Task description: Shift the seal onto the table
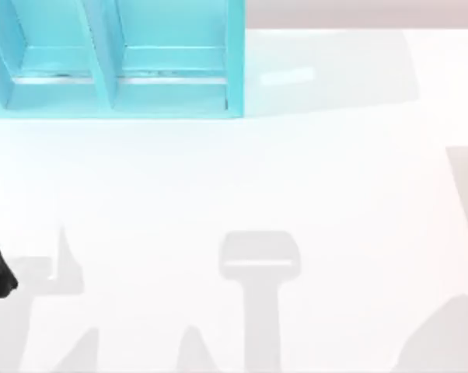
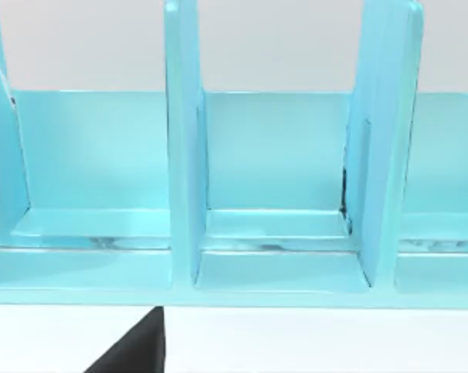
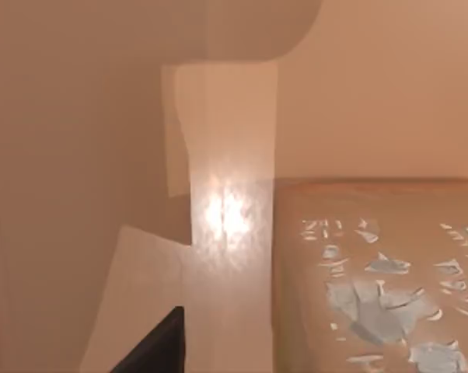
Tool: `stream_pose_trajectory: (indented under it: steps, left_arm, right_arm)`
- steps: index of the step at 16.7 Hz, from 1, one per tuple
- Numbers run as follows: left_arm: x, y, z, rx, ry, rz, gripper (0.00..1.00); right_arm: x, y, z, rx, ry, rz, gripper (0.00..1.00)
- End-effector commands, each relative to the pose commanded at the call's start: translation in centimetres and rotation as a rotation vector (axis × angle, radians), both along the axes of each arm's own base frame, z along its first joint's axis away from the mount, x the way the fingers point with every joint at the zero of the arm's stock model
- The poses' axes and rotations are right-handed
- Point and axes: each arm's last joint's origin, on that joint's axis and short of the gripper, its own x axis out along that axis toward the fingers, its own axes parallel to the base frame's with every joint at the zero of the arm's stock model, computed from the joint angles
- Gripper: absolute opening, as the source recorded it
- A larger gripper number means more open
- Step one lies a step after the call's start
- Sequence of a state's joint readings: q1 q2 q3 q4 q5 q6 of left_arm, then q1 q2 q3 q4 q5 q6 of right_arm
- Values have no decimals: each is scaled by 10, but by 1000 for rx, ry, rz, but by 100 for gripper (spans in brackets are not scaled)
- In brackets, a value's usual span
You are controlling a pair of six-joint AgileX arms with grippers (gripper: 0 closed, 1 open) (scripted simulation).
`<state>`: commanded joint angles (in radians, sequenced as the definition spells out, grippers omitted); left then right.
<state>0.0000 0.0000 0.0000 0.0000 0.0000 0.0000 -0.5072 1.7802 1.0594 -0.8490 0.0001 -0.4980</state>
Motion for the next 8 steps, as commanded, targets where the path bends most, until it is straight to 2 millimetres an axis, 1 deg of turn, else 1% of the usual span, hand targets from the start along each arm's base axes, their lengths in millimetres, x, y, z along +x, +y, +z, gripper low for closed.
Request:
stream_pose_trajectory:
  steps: [8]
  left_arm:
    - [0, 0, 0, 0, 0, 0, 100]
  right_arm:
    - [0, 0, 0, 0, 0, 0, 17]
